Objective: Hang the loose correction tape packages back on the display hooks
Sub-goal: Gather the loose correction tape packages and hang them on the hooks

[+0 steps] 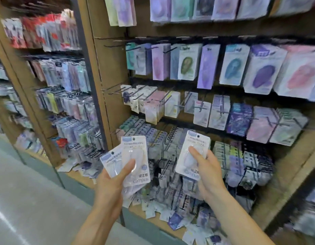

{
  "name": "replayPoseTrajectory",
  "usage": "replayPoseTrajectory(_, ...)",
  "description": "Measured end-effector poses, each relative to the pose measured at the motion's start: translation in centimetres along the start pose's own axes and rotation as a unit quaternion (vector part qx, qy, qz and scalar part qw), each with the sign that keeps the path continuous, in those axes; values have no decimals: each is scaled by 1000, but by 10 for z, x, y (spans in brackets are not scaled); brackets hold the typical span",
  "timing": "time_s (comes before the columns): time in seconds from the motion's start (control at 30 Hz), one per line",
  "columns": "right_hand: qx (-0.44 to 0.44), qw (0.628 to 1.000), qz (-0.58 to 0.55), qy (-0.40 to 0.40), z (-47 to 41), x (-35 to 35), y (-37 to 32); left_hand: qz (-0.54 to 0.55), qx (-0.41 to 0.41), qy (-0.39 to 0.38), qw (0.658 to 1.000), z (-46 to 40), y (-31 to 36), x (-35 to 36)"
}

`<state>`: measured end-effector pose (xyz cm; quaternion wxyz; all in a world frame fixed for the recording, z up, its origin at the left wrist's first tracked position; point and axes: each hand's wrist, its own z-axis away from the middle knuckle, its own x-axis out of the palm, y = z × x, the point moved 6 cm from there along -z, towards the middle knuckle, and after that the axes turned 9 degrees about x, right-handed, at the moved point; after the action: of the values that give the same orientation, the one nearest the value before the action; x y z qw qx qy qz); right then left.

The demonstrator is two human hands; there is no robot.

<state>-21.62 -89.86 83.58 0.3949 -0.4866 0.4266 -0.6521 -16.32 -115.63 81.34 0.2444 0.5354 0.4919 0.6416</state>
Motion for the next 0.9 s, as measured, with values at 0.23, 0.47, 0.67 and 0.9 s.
replayPoseTrajectory(0.23,10,999,-28,14,-45,2,-1,8,-21,-37,999,-42,-15,38)
replayPoseTrajectory(0.47,-60,997,45,-8,-87,18,-7,23,-43,-75,996,-75,-34,71)
replayPoseTrajectory(0.67,-91,994,55,10,-120,42,-14,17,-69,-104,992,-109,-40,82)
replayPoseTrajectory(0.9,-106,991,52,62,-151,60,-11,5,-107,-145,984,-151,-49,77)
